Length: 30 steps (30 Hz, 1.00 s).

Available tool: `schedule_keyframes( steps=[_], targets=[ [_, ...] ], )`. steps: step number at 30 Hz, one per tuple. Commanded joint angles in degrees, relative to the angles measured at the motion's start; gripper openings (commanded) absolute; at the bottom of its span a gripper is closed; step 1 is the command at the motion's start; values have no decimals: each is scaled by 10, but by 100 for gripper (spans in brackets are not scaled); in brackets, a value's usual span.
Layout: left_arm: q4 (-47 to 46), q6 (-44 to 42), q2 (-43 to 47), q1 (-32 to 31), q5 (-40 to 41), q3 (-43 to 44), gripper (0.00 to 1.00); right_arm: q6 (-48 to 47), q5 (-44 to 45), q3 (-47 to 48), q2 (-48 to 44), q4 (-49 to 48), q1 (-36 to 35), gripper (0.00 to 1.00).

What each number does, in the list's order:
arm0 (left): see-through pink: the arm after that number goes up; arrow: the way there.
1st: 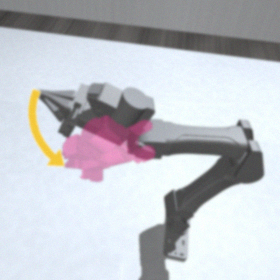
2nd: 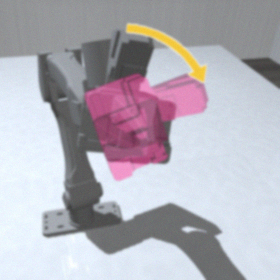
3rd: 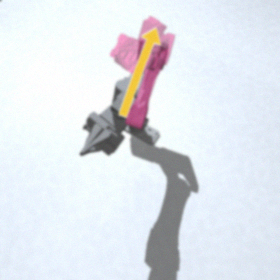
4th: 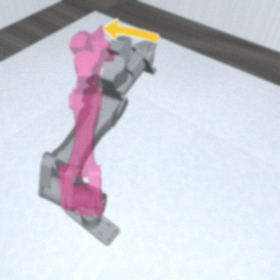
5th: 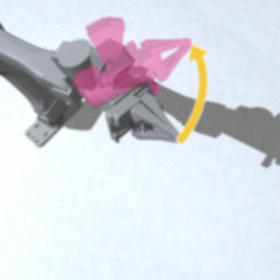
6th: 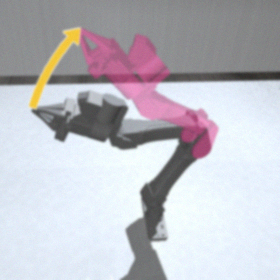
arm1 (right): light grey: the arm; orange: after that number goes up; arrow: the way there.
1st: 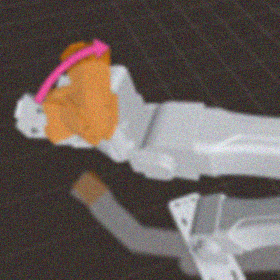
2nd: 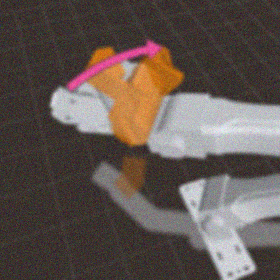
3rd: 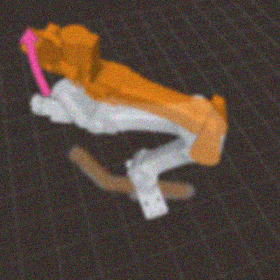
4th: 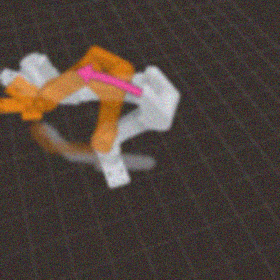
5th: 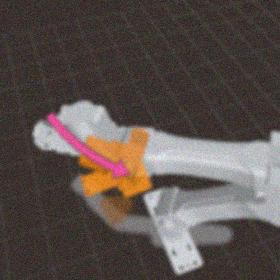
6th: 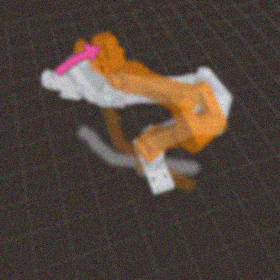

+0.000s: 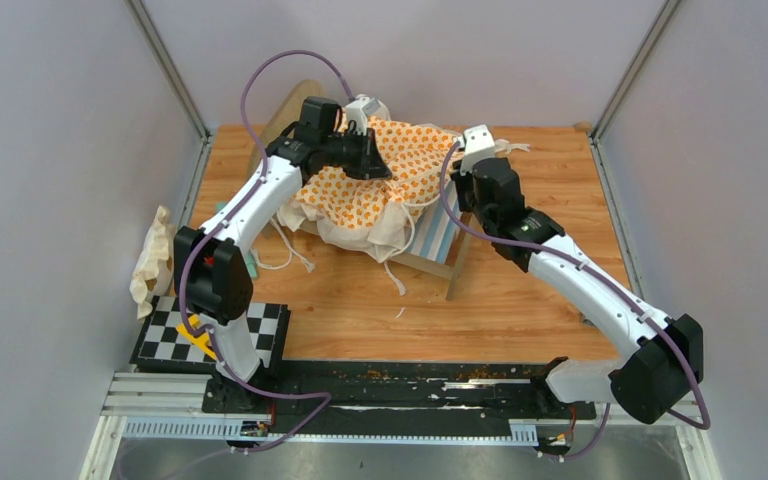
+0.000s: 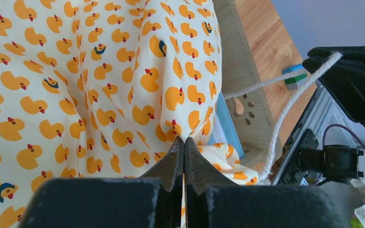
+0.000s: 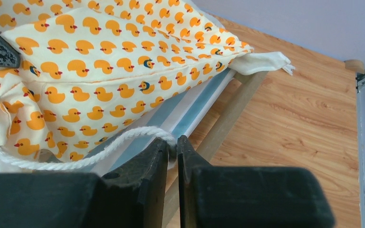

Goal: Set up the pet bed
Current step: Cross the ropes on the bed frame.

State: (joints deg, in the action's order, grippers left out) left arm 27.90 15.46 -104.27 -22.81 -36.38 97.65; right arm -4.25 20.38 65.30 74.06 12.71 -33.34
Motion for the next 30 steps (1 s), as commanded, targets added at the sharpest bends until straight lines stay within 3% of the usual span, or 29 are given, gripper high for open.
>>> schedule_keyframes(
  steps=[1,20,30],
  targets=[
    [-5,-8,-1,-2,0,4,0,24,-2,0,-6,34,-8,15],
    [-3,-11,-2,-11,1,5,0,97,-43,-75,-52,109,-40,21],
    [14,-33,8,-64,24,13,0,155,-12,-142,-175,117,-40,40]
  ],
)
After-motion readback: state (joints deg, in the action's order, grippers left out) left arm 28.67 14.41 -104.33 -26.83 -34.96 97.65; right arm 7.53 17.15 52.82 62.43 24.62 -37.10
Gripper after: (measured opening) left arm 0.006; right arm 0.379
